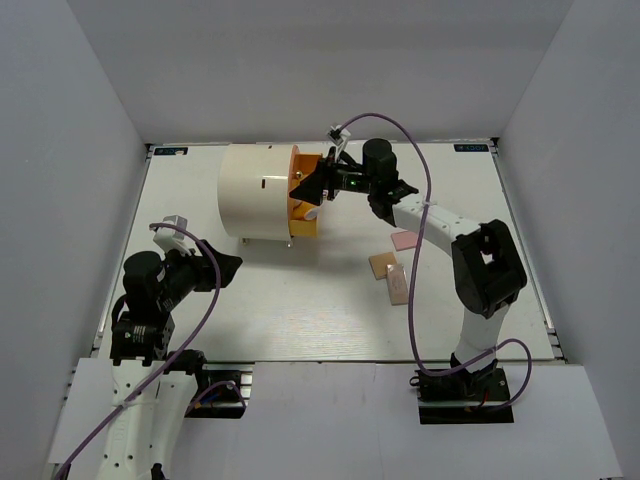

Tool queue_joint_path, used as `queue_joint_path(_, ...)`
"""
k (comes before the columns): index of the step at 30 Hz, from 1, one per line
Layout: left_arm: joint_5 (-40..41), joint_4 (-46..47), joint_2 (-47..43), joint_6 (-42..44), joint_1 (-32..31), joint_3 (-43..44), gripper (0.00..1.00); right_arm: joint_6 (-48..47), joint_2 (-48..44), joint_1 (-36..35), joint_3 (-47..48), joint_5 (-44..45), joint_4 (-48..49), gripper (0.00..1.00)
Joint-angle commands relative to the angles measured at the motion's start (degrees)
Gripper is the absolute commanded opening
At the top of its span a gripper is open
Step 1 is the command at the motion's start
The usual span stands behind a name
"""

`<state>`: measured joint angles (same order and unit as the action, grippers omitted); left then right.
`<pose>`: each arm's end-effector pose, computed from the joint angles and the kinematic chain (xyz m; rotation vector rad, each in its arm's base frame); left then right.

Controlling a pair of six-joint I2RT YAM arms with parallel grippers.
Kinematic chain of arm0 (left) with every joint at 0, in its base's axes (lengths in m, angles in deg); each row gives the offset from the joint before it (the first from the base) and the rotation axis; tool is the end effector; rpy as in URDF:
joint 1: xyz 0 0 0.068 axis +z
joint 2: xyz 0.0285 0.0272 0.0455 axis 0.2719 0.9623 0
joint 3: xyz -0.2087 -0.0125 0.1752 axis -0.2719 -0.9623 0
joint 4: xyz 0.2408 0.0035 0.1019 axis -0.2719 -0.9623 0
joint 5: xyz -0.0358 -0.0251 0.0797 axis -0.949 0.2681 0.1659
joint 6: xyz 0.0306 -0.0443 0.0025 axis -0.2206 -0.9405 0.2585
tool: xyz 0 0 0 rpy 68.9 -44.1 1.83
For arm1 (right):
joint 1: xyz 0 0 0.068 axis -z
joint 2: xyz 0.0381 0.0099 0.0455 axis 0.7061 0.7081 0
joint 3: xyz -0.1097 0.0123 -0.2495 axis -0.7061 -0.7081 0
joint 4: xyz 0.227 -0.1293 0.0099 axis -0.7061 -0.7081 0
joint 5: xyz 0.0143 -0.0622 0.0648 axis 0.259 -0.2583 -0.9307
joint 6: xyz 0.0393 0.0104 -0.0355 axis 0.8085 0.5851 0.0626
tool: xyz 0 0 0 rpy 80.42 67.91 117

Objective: Organize the makeup

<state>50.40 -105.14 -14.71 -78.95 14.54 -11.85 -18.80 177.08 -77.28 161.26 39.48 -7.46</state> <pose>0.1084 -0.0169 0.3065 -0.0878 1.9775 -0.6921 0.3590 0.2549 0.3047 -0.7129 1.6138 1.3036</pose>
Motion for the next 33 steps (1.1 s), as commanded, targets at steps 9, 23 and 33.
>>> queue_joint_path(9,0.1,0.5,0.5,0.0,0.3,-0.2,0.74,-7.5,-4.6,1.0,6.5,-1.7,-2.6,0.71)
queue_joint_path(23,11.4,3.1,5.1,-2.8,0.3,2.4,0.30,-22.9,-13.9,5.0,-1.0,15.4,-23.4,0.00)
queue_joint_path(33,17.6,14.6,20.8,-7.9,0.3,12.6,0.49,-27.2,-7.4,4.8,1.5,23.4,-31.3,0.00)
